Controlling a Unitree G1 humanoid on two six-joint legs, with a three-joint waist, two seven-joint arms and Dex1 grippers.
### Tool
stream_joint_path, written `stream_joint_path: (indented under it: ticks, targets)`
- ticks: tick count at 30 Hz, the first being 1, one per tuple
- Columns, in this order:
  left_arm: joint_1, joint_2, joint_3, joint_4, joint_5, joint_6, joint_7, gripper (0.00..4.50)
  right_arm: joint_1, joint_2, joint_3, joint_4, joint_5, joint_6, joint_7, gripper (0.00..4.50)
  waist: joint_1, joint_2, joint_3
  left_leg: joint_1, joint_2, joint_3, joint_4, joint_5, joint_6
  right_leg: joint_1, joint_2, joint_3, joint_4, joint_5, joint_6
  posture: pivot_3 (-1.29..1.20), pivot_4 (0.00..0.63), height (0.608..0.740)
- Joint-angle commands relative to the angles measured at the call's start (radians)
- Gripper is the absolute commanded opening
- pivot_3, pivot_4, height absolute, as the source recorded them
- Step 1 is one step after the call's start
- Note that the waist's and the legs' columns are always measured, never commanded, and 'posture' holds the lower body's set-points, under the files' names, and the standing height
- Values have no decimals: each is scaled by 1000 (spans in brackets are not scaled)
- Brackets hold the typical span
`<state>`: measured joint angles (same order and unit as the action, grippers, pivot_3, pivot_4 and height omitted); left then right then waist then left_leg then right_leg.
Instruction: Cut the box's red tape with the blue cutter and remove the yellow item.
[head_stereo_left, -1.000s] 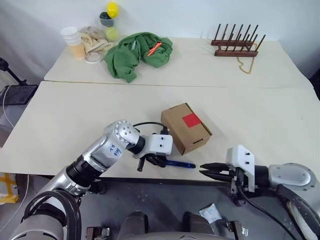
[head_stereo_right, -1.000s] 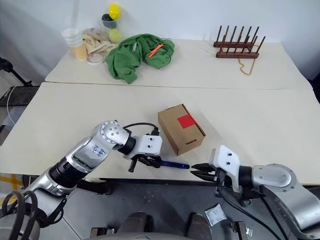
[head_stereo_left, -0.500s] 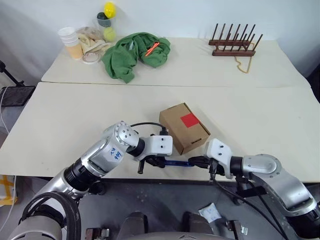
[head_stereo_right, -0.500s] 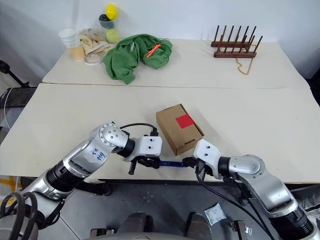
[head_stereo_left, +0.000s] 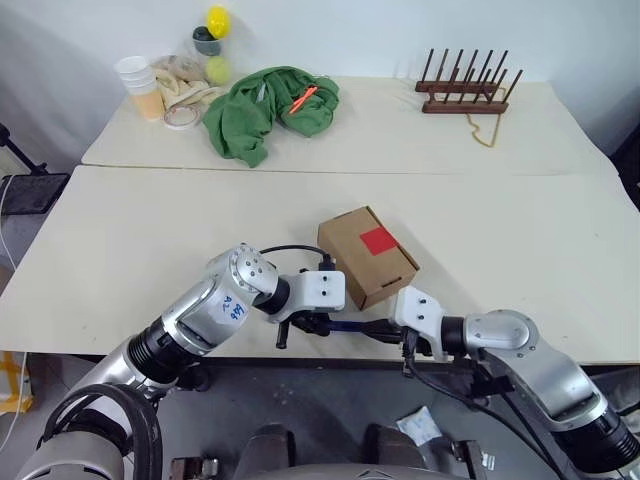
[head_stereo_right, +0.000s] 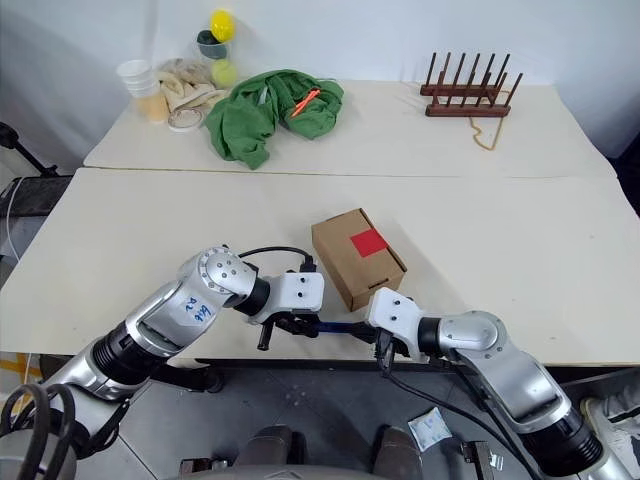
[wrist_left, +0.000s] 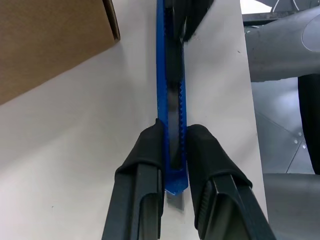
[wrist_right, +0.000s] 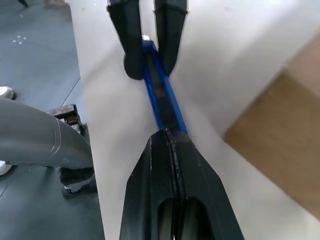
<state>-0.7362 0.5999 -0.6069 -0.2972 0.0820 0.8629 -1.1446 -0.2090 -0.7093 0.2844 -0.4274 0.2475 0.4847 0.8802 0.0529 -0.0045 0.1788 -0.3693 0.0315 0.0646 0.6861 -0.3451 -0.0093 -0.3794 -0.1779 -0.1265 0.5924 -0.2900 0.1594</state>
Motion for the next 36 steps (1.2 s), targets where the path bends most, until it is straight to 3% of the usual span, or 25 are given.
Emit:
stream_joint_path:
  ticks: [1,8,19,36]
  targets:
    - [18,-5,-42,16,-5,13,5,436,-14,22,22,16,-18,8,-3,16,0,0,0,0,0,0,0,0,0,0,0,0,0,0,0,0,150,740]
    - [22,-7,-46,17,-5,6,7,436,-54,74,27,50,-23,22,-14,16,0,0,0,0,0,0,0,0,0,0,0,0,0,0,0,0,150,740]
    - [27,0,-46,26,-7,-10,7,436,9,-36,-122,-42,84,71,54,16,0,0,0,0,0,0,0,0,0,0,0,0,0,0,0,0,150,740]
    - [14,-30,-46,46,0,-20,17,436,-54,55,-5,75,-3,16,28,16,5,0,-1,1,0,0,1,0,0,2,0,0,0,0,0,0,150,740]
